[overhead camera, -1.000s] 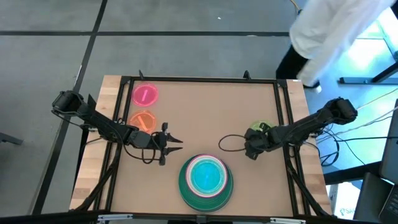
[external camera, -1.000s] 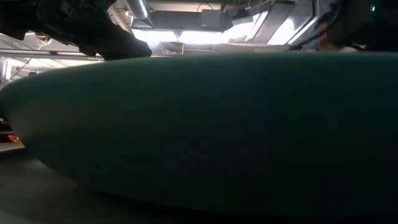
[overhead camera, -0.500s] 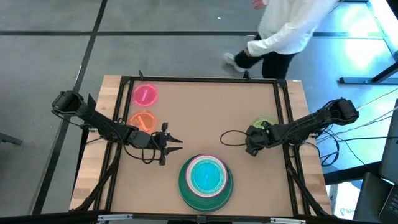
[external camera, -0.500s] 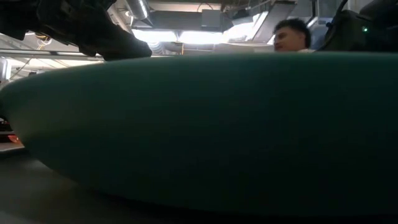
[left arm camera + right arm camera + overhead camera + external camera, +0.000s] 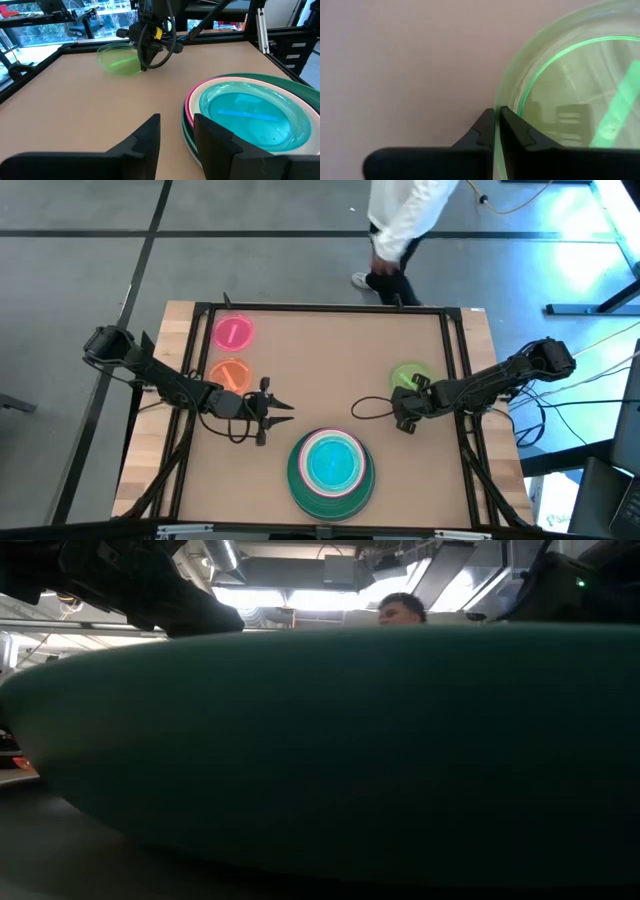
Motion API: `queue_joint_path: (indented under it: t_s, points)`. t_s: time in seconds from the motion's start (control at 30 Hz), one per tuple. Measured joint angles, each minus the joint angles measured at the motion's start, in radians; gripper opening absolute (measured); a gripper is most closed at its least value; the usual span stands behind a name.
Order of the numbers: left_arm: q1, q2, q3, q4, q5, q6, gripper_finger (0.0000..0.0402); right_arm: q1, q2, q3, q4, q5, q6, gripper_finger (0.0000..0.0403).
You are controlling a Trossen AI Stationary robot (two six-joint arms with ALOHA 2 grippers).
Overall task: Stack plastic plates
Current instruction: Stack the light green plate on top of the light blue plate
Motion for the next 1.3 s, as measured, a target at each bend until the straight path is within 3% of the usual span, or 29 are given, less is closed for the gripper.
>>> queue_joint_path:
  t_s: [0.37, 0.7, 0.97, 1.3]
  points:
    - [0.000, 0.000, 0.000, 0.000, 0.000, 0.000, 0.0111, 0.000, 0.001, 0.015, 0.298, -0.052, -0.236, 0.0002]
    - [0.000, 0.000, 0.000, 0.000, 0.000, 0.000, 0.0111, 0.003, 0.001, 0.016, 0.576, -0.169, -0.400, 0.0001]
    - [0.000, 0.000, 0.000, 0.000, 0.000, 0.000, 0.0111, 0.089, 0.000, 0.016, 0.809, -0.175, -0.549, 0.0001]
    - [0.000, 0.000, 0.000, 0.000, 0.000, 0.000, 0.0111, 0.187, 0.004, 0.017, 1.072, -0.299, -0.647, 0.0001]
